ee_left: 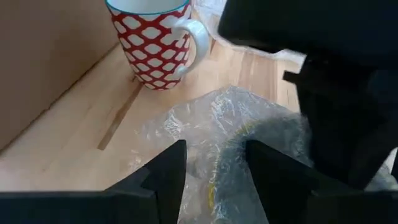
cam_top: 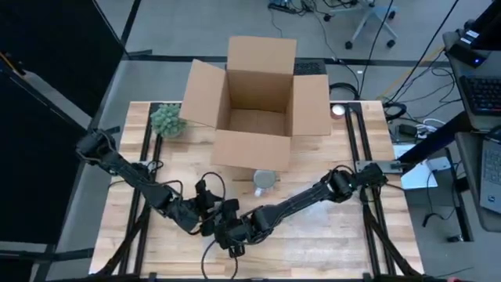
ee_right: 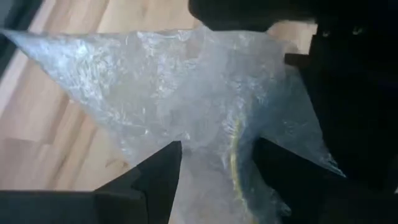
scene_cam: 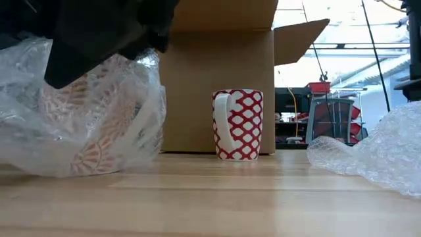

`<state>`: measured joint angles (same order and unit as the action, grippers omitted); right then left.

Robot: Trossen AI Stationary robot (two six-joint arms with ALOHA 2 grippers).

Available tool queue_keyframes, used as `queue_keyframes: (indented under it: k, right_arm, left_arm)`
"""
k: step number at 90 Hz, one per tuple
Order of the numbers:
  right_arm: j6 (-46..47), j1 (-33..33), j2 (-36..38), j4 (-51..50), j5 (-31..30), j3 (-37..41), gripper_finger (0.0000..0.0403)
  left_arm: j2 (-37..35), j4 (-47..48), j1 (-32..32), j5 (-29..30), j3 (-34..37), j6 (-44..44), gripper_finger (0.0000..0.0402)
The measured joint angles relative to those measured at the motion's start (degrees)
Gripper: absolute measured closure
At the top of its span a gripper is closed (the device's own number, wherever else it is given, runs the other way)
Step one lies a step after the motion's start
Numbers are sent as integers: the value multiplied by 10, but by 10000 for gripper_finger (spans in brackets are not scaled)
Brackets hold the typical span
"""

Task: Wrap mug
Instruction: Wrap the orange mug with bubble wrap

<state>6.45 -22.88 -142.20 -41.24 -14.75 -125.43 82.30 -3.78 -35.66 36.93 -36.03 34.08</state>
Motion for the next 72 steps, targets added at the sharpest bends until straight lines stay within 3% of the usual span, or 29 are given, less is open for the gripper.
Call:
queue_keyframes:
  k: [12,25,40,72]
  right_arm:
    - [-7,3,-2,4,18,1,204]
    - [-16,16,-2,14,131,1,204]
    - [-9,24,2,25,218,4,204]
    - [3,25,55,-2,166,9,204]
  left_arm:
    - [0,-3,0,-1,0,-2,240]
    - [0,-12,0,-3,0,-2,240]
    - [-1,-11,-1,-9,0,-3,240]
    - [0,-5,0,-2,1,-4,240]
